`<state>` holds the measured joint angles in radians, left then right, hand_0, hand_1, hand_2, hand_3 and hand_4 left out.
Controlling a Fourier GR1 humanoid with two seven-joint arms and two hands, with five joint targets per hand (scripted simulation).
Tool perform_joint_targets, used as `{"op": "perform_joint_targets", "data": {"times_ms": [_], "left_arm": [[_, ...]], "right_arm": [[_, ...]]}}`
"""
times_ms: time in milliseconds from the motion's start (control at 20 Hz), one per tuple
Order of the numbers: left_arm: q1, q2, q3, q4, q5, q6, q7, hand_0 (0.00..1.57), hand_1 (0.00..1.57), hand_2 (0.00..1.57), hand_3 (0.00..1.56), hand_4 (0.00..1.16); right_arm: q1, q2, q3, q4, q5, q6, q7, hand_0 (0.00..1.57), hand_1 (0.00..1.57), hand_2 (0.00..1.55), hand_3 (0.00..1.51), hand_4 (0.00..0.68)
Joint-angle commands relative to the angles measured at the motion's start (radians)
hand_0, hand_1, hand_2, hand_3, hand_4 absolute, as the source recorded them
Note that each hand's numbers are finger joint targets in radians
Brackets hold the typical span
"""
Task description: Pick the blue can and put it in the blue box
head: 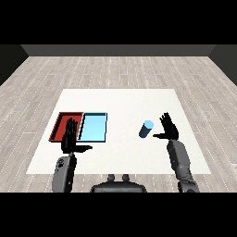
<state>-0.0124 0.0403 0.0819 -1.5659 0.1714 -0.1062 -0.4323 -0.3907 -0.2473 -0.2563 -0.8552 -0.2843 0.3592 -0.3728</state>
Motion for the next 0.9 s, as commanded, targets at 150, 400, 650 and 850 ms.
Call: {"op": "perform_joint_targets", "data": {"times_ms": [150,400,650,850], "left_arm": [[-0.015,-0.001,-0.002,-0.031,0.009,0.017,0.039,0.0,0.0,0.0,0.0,0.0],[-0.024,0.032,0.028,0.053,0.01,-0.024,-0.024,0.0,0.0,0.0,0.0,0.0],[0.015,0.017,0.019,0.034,-0.001,-0.012,-0.04,0.0,0.0,0.0,0.0,0.0],[-0.063,0.026,0.038,0.055,0.008,0.009,-0.012,0.0,0.0,0.0,0.0,0.0]], "right_arm": [[-0.044,-0.017,-0.005,0.147,0.0,0.054,-0.064,0.0,0.0,0.0,0.0,0.0],[-0.016,0.039,0.031,0.142,0.03,0.008,-0.101,0.0,0.0,0.0,0.0,0.0],[-0.11,0.036,0.035,0.286,0.061,0.017,-0.16,0.0,0.0,0.0,0.0,0.0],[-0.077,0.085,0.057,0.137,0.025,-0.04,-0.044,0.0,0.0,0.0,0.0,0.0]]}}
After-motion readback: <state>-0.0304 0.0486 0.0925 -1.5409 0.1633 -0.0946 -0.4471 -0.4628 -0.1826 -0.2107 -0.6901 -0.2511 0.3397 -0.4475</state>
